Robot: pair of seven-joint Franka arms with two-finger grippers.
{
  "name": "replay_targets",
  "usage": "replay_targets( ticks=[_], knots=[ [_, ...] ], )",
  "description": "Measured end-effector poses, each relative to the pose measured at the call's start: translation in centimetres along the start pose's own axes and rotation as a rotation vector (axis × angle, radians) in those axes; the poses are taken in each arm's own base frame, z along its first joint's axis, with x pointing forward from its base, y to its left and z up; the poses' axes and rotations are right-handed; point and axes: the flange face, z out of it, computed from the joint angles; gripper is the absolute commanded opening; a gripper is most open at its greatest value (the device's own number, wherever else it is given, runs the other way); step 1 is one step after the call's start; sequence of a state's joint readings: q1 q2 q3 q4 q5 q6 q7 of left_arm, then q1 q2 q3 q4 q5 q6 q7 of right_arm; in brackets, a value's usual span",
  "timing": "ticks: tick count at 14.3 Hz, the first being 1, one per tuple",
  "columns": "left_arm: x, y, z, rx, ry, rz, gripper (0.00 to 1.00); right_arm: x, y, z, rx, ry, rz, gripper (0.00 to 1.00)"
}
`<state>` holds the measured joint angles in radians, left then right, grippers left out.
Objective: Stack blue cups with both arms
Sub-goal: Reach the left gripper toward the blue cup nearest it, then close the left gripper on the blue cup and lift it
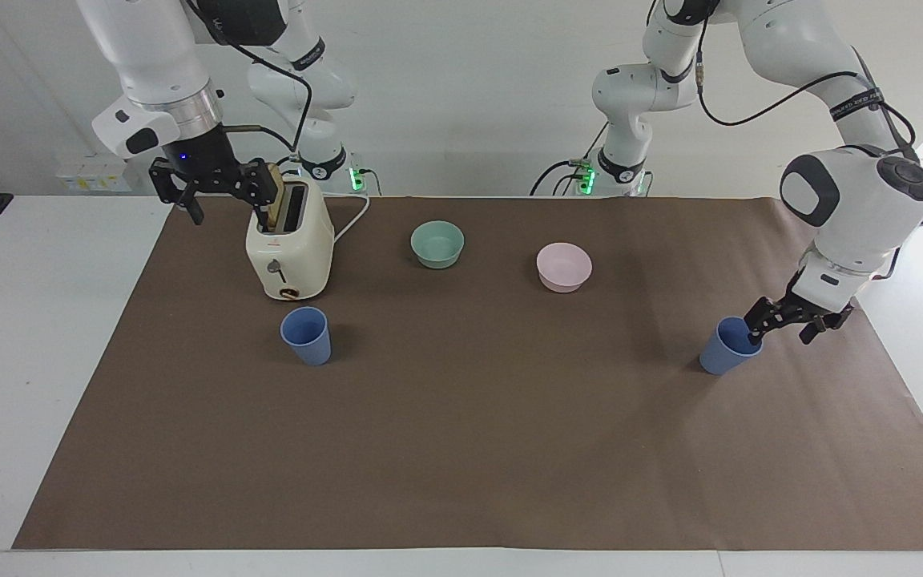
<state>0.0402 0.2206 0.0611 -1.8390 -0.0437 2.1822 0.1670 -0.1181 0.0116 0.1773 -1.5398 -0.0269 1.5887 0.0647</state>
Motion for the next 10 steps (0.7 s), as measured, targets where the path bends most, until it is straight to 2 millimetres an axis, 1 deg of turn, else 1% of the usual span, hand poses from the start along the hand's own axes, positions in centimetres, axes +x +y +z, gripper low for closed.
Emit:
replay_targets(
  ticks=[2, 3, 5, 8, 9, 10],
  knots=[
    [-1.0, 0.1, 1.6, -0.005, -0.035, -0.002, 0.92, 0.0, 0.0, 0.0, 0.000, 0.000, 0.000, 1.00],
    [-1.3, 0.1, 2.1, -0.006, -0.041, -0.003, 0.87, 0.0, 0.0, 0.0, 0.000, 0.000, 0.000, 1.00],
    [-1.3, 0.0, 2.4, -0.003, -0.026, -0.005, 0.82, 0.0, 0.0, 0.0, 0.000, 0.000, 0.001, 1.00],
    [-1.4, -0.1, 2.6, -0.003, -0.025, -0.006, 0.80, 0.0, 0.1, 0.0, 0.000, 0.000, 0.001, 1.00],
    [-1.5, -0.1, 2.7, -0.003, -0.027, -0.006, 0.72, 0.0, 0.1, 0.0, 0.000, 0.000, 0.001, 1.00],
    [-1.6, -0.1, 2.8, -0.004, -0.030, -0.007, 0.57, 0.0, 0.1, 0.0, 0.000, 0.000, 0.001, 1.00]
  ],
)
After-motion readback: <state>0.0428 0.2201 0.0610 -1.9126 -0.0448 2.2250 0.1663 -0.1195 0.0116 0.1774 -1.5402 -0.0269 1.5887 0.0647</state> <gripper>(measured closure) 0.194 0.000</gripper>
